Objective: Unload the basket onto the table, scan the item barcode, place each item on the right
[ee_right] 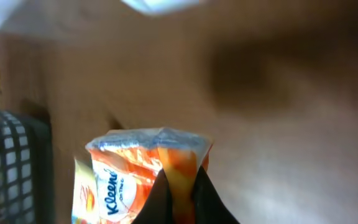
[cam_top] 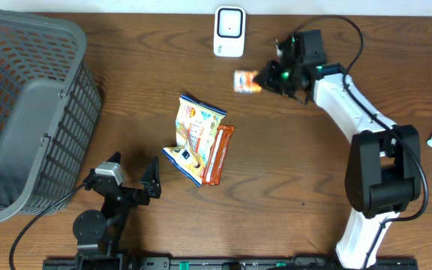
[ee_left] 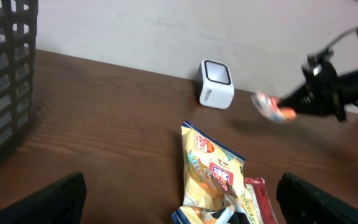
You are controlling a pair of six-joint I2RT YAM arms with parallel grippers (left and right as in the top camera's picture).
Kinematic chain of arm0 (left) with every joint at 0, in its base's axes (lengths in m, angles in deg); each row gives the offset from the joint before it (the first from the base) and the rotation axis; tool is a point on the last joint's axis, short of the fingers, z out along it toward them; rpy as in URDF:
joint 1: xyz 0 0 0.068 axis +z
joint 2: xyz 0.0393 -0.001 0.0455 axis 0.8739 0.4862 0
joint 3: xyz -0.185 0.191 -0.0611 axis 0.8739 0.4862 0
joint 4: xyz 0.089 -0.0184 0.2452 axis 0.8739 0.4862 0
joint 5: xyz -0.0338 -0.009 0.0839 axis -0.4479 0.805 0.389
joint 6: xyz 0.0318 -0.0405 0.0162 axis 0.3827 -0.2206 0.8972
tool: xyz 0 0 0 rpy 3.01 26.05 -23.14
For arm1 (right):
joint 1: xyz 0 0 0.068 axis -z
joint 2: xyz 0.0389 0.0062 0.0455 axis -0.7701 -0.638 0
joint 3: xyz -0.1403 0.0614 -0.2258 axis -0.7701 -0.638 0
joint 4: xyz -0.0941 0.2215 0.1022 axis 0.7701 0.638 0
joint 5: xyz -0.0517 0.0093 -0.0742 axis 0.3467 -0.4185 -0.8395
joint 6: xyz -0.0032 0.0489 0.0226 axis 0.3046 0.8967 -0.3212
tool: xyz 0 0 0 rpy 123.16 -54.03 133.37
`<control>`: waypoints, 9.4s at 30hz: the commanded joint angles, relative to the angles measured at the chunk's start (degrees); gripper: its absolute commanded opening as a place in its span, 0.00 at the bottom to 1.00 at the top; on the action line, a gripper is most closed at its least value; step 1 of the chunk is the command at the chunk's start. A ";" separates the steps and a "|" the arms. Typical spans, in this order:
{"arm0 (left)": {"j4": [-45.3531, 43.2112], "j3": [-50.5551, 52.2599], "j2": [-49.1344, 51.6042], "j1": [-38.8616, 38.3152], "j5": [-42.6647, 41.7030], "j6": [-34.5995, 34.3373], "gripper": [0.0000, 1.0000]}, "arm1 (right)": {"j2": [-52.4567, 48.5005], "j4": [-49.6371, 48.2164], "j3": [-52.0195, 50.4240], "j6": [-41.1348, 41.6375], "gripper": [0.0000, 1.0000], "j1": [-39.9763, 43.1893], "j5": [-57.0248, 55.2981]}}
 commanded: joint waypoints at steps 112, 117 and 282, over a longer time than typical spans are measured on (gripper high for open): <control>0.63 1.62 -0.04 0.28 -0.90 0.13 0.98 | 4.37 13.79 7.74 -2.62 0.99 -21.53 -20.35; 0.63 1.62 -0.04 0.28 -0.90 0.13 0.98 | -0.24 12.24 7.74 -1.75 0.99 -30.56 -29.92; 0.63 1.62 0.00 0.28 -0.90 0.13 0.98 | 24.06 36.79 -19.65 -56.35 0.02 -3.74 52.26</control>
